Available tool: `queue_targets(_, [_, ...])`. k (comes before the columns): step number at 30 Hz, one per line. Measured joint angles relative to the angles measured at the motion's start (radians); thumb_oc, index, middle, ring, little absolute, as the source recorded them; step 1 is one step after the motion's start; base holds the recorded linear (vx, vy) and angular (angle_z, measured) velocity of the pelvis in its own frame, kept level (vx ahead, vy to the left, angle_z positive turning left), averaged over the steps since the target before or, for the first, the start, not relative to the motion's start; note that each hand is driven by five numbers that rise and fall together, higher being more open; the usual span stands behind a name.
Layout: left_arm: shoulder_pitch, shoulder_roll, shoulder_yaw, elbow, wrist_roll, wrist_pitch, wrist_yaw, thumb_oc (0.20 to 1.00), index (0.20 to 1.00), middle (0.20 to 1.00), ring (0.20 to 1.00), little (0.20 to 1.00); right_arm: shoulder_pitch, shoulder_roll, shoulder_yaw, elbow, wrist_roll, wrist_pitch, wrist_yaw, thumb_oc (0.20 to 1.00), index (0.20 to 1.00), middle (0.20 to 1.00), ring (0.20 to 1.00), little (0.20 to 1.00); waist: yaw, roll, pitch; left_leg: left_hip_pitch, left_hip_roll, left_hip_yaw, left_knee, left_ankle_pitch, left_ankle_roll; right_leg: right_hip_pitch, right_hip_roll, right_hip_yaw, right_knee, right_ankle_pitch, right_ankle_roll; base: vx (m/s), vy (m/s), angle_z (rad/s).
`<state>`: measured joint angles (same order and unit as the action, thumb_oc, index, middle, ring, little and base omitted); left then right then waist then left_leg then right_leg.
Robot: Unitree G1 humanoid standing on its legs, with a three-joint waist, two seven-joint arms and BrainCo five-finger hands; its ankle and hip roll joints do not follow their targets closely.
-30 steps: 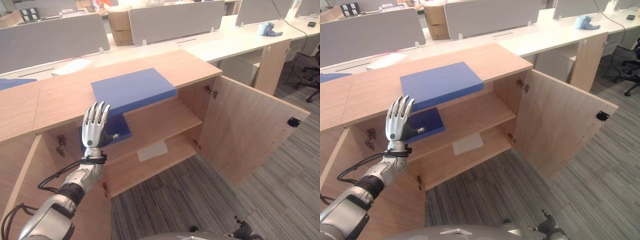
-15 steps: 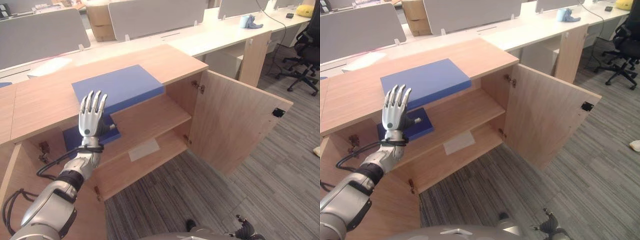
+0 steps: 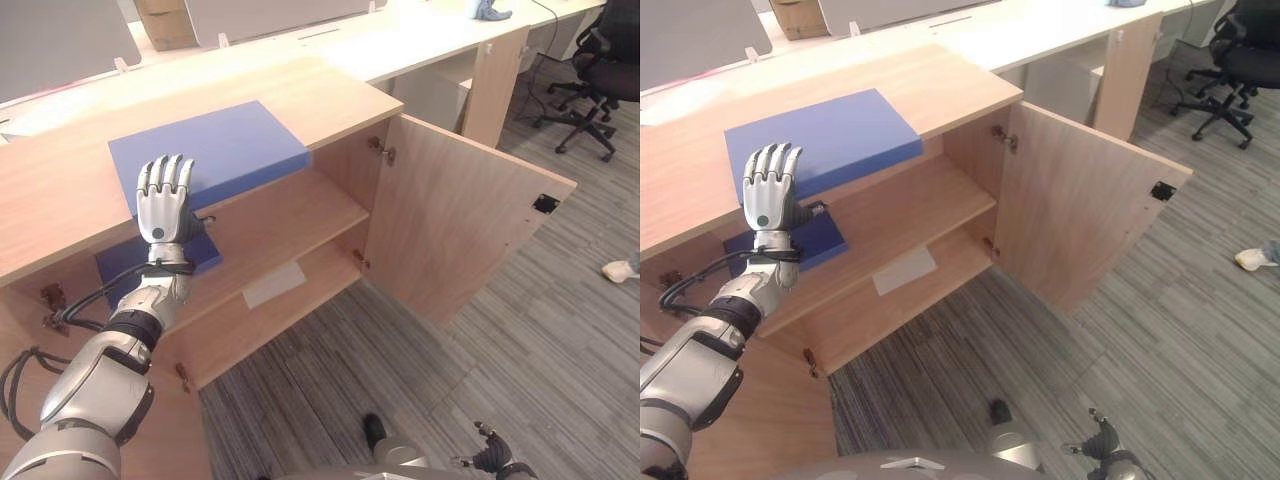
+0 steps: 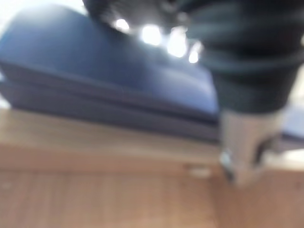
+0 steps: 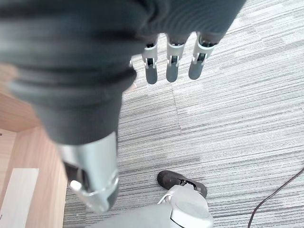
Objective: Put the empty folder in the office cabinet
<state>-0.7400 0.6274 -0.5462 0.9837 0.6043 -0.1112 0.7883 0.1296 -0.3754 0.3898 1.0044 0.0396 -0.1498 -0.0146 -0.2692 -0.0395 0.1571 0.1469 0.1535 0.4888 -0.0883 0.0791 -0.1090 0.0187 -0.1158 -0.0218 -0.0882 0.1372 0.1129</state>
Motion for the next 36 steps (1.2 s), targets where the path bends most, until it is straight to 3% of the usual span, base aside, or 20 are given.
queue_targets(1, [-0.015,0.009,-0.004,0.0,-0.011,0.003,-0.019,0.2,0.2,0.2,0.2,0.2,0.0,-0.001,0.0,-0.024,0.0,-0.002,0.0,1.0,1.0,1.0,1.0,1.0,-0.002,-0.004,0.01,0.0,0.0,0.001,0.0,0.0,0.0,-0.001,0.0,0.001,0.0,0.0,0.0,0.0,0.0,0.0])
queue_targets(9, [-0.041,0.029,-0.003,-0.003,-0.011,0.009,-0.015,0.2,0.2,0.2,0.2,0.2,-0.017,0.0,0.001,-0.023,0.001,-0.008,0.0,1.0,1.0,1.0,1.0,1.0,-0.001,-0.002,0.009,0.004,0.001,0.002,0.0,0.0,0.0,0.004,0.001,0.001,0.003,0.001,-0.001,-0.02,-0.007,0.0])
queue_targets(12, [-0.034,0.033,0.003,-0.023,-0.028,-0.024,-0.012,0.2,0.2,0.2,0.2,0.2,-0.023,-0.001,-0.001,-0.038,0.001,-0.006,-0.002,1.0,1.0,1.0,1.0,1.0,0.007,0.002,0.008,0.003,0.001,-0.003,0.0,0.002,0.0,0.007,-0.002,-0.014,0.004,0.004,-0.001,-0.12,-0.037,0.09])
queue_targets(14, [0.048,0.03,0.036,-0.195,-0.072,-0.095,0.006,0.2,0.2,0.2,0.2,0.2,0.008,-0.001,0.0,-0.114,0.0,-0.008,-0.011,1.0,1.0,1.0,1.0,1.0,0.016,0.004,0.006,0.004,0.001,-0.033,0.0,0.007,0.001,0.026,-0.005,-0.041,0.004,0.004,-0.001,-0.14,-0.05,0.31])
queue_targets(16, [0.048,0.03,0.036,-0.195,-0.072,-0.095,0.006,0.2,0.2,0.2,0.2,0.2,0.008,-0.001,0.0,-0.114,0.0,-0.008,-0.011,1.0,1.0,1.0,1.0,1.0,0.016,0.004,0.006,0.004,0.001,-0.033,0.0,0.007,0.001,0.026,-0.005,-0.041,0.004,0.004,-0.001,-0.08,-0.027,0.08])
queue_targets(17, [0.087,0.03,0.038,-0.284,-0.107,-0.138,0.003,0.2,0.2,0.2,0.2,0.2,0.007,-0.001,0.003,-0.152,0.0,-0.007,-0.016,1.0,1.0,1.0,1.0,1.0,0.053,0.006,0.004,0.004,0.0,-0.035,0.001,0.014,0.003,0.028,-0.005,-0.045,0.004,0.005,-0.002,-0.05,-0.007,0.04])
queue_targets(19, [0.087,0.03,0.038,-0.284,-0.107,-0.138,0.003,0.2,0.2,0.2,0.2,0.2,0.007,-0.001,0.003,-0.152,0.0,-0.007,-0.016,1.0,1.0,1.0,1.0,1.0,0.053,0.006,0.004,0.004,0.0,-0.035,0.001,0.014,0.003,0.028,-0.005,-0.045,0.004,0.005,-0.002,-0.05,-0.009,0.06])
queue_targets(20, [0.175,0.031,0.051,-0.444,-0.173,-0.143,-0.025,0.2,0.2,0.2,0.2,0.2,0.007,-0.002,0.005,-0.18,0.0,-0.006,-0.017,1.0,1.0,1.0,1.0,1.0,0.089,0.012,-0.007,0.005,0.001,-0.042,0.0,0.016,0.004,0.034,-0.006,-0.051,0.003,0.006,-0.004,-0.18,-0.041,0.16])
queue_targets(22, [0.215,0.032,0.056,-0.509,-0.206,-0.149,-0.042,0.2,0.2,0.2,0.2,0.2,0.001,-0.001,0.005,-0.188,0.0,-0.005,-0.017,1.0,1.0,1.0,1.0,1.0,0.11,0.019,-0.019,0.002,0.001,-0.053,0.0,0.014,0.003,0.038,-0.009,-0.06,-0.001,0.002,-0.007,-0.16,-0.041,0.19])
queue_targets(23, [0.264,0.039,0.085,-0.603,-0.247,-0.136,-0.08,0.2,0.2,0.2,0.2,0.2,-0.001,-0.005,0.012,-0.22,0.005,0.018,-0.014,1.0,1.0,1.0,1.0,1.0,0.122,0.024,-0.025,-0.011,0.002,-0.069,0.0,0.015,0.008,0.046,-0.013,-0.083,0.002,0.002,-0.007,-0.05,-0.017,0.38])
queue_targets(24, [0.443,0.062,0.197,-0.929,-0.377,-0.13,-0.187,0.2,0.2,0.2,0.2,0.2,0.03,-0.029,0.024,-0.377,0.024,0.031,-0.007,1.0,1.0,1.0,1.0,1.0,0.112,0.021,-0.026,-0.009,0.001,-0.101,0.0,0.014,-0.001,0.06,-0.02,-0.112,-0.003,-0.005,-0.013,-0.05,-0.017,0.38])
queue_targets(26, [0.443,0.062,0.197,-0.929,-0.377,-0.13,-0.187,0.2,0.2,0.2,0.2,0.2,0.03,-0.029,0.024,-0.377,0.024,0.031,-0.007,1.0,1.0,1.0,1.0,1.0,0.112,0.021,-0.026,-0.009,0.001,-0.101,0.0,0.014,-0.001,0.06,-0.02,-0.112,-0.003,-0.005,-0.013,-0.03,-0.009,0.31])
queue_targets(27, [0.503,0.067,0.208,-1.06,-0.483,-0.208,-0.279,0.2,0.2,0.2,0.2,0.2,0.029,-0.02,0.022,-0.405,0.042,0.025,0.005,1.0,1.0,1.0,1.0,1.0,0.18,0.021,-0.046,0.007,0.001,-0.133,0.0,0.019,0.0,0.087,-0.015,-0.132,-0.004,-0.025,-0.005,-0.03,-0.012,0.38])
queue_targets(28, [0.503,0.067,0.208,-1.06,-0.483,-0.208,-0.279,0.2,0.2,0.2,0.2,0.2,0.029,-0.02,0.022,-0.405,0.042,0.025,0.005,1.0,1.0,1.0,1.0,1.0,0.18,0.021,-0.046,0.007,0.001,-0.133,0.0,0.019,0.0,0.087,-0.015,-0.132,-0.004,-0.025,-0.005,-0.07,-0.029,0.44])
queue_targets(31, [0.678,0.045,0.326,-1.198,-0.706,-0.207,-0.489,0.2,0.2,0.2,0.2,0.2,-0.026,0.027,-0.002,-0.511,0.063,0.028,0.004,1.0,1.0,1.0,1.0,1.0,0.219,0.03,-0.069,-0.001,-0.003,-0.156,0.0,0.019,0.0,0.091,-0.027,-0.155,-0.004,-0.026,-0.005,-0.08,-0.033,0.13])
queue_targets(32, [0.678,0.045,0.326,-1.198,-0.706,-0.207,-0.489,0.2,0.2,0.2,0.2,0.2,-0.026,0.027,-0.002,-0.511,0.063,0.028,0.004,1.0,1.0,1.0,1.0,1.0,0.219,0.03,-0.069,-0.001,-0.003,-0.156,0.0,0.019,0.0,0.091,-0.027,-0.155,-0.004,-0.026,-0.005,-0.06,-0.013,0.16])
queue_targets(33, [0.723,0.004,0.354,-1.208,-0.847,-0.212,-0.605,0.2,0.2,0.2,0.2,0.2,-0.02,0.037,-0.003,-0.522,0.063,0.024,0.004,1.0,1.0,1.0,1.0,1.0,0.248,0.033,-0.087,-0.003,-0.003,-0.167,0.0,0.019,-0.001,0.094,-0.026,-0.158,-0.004,-0.027,-0.007,-0.03,0.0,0.09])
queue_targets(36, [0.773,-0.026,0.366,-1.209,-0.938,-0.208,-0.679,0.2,0.2,0.2,0.2,0.2,-0.02,0.037,-0.007,-0.524,0.063,0.025,0.004,1.0,1.0,1.0,1.0,1.0,0.27,0.034,-0.092,-0.006,-0.005,-0.17,0.0,0.019,-0.001,0.093,-0.028,-0.16,-0.004,-0.027,-0.007,-0.04,0.003,0.07])
